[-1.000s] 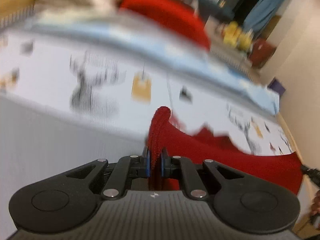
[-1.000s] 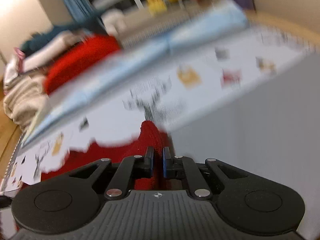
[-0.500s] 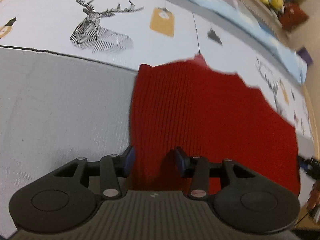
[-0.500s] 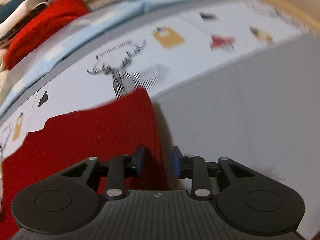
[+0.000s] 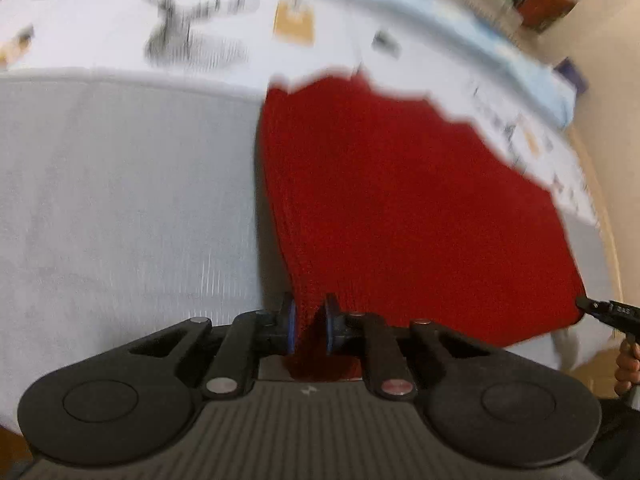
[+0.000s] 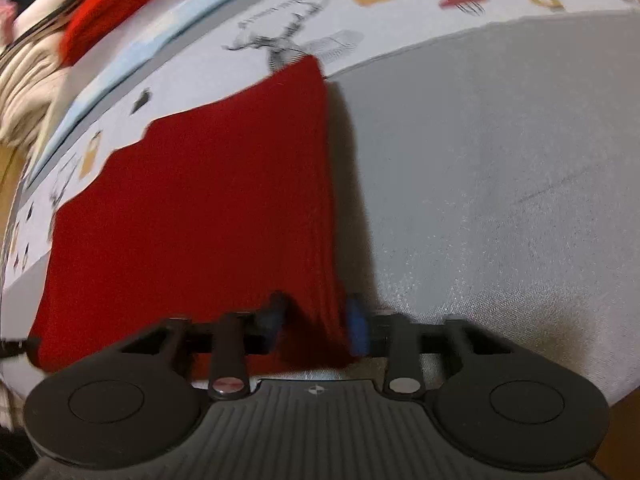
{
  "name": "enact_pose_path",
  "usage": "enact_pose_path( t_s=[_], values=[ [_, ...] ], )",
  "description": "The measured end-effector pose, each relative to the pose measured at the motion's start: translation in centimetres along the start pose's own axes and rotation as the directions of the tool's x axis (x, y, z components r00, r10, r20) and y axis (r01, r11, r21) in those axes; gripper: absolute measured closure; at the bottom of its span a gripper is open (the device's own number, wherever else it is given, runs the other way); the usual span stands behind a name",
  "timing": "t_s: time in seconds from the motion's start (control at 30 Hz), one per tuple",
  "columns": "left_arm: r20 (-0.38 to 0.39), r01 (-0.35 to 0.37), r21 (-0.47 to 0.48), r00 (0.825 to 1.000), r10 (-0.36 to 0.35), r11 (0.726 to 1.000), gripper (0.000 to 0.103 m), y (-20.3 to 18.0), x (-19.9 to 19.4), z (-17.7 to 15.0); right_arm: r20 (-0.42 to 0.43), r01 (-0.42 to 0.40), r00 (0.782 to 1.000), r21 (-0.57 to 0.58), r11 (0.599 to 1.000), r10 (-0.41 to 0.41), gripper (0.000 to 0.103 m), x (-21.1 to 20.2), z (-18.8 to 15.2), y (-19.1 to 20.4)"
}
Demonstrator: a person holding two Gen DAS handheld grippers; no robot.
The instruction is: Fold small clothes
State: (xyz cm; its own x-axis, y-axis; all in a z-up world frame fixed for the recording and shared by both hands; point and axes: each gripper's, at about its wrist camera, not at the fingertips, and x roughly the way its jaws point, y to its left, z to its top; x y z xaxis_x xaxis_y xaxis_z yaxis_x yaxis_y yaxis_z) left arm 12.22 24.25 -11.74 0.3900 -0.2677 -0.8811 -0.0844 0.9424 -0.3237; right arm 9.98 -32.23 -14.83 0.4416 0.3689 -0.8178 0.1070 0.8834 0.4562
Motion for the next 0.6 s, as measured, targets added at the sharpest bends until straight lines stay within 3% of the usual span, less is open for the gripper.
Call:
enact_pose_path(
  t_s=[0.1,0.17,0.23,0.3,0.33,0.4,0.43,0.53,0.6],
  values=[
    [0.085,0.027,-0.027,0.996,-0.025,0.999,0.09,0.0,-2.3,-0.3,0.134,-0.07,0.99,0.124,0.99,0.053,0.091,-2.9,0.1,-1.3],
    [0.038,-0.052,0.015,0.998,0.051,0.999,0.089,-0.3,-1.5,-1.2,0.166,-0.073,0.985,0.182,0.981,0.043,0.091,-3.5,-0.2,-2.0],
    [-0.036,-0.138,0.044,0.989,0.14,0.989,0.086,-0.5,0.2,-1.9,0.107,-0.014,0.994,0.197,0.98,-0.007,0.09,-2.1,-0.1,-2.2],
    [0.028,-0.186,0.106,0.983,0.184,0.977,0.082,-1.8,-0.5,-1.8,0.028,0.052,0.998,0.15,0.987,-0.056,0.089,-0.4,0.0,-1.6],
    [0.105,-0.223,0.134,0.972,0.21,0.966,0.083,-2.7,-1.6,-2.0,0.013,0.087,0.996,0.125,0.988,-0.089,0.087,-0.1,0.0,-1.3],
    [0.195,-0.239,0.166,0.959,0.206,0.957,0.082,-3.9,-3.0,-2.7,0.062,0.129,0.989,0.081,0.988,-0.134,0.077,-0.9,-0.2,-0.5],
    [0.195,-0.213,0.174,0.964,0.178,0.961,0.082,-4.3,-3.1,-2.9,0.114,0.151,0.981,0.042,0.988,-0.155,0.073,-1.8,-0.3,0.2],
    [0.105,-0.133,0.204,0.988,0.113,0.97,0.082,-5.0,-1.5,-3.6,0.195,0.149,0.972,-0.067,0.986,-0.134,0.073,-2.8,-0.7,1.8],
    [-0.012,-0.159,0.226,0.986,0.166,0.961,0.081,-5.2,0.9,-4.2,0.148,0.089,0.986,-0.094,0.992,-0.074,0.073,-2.0,-1.1,1.5]
  ],
)
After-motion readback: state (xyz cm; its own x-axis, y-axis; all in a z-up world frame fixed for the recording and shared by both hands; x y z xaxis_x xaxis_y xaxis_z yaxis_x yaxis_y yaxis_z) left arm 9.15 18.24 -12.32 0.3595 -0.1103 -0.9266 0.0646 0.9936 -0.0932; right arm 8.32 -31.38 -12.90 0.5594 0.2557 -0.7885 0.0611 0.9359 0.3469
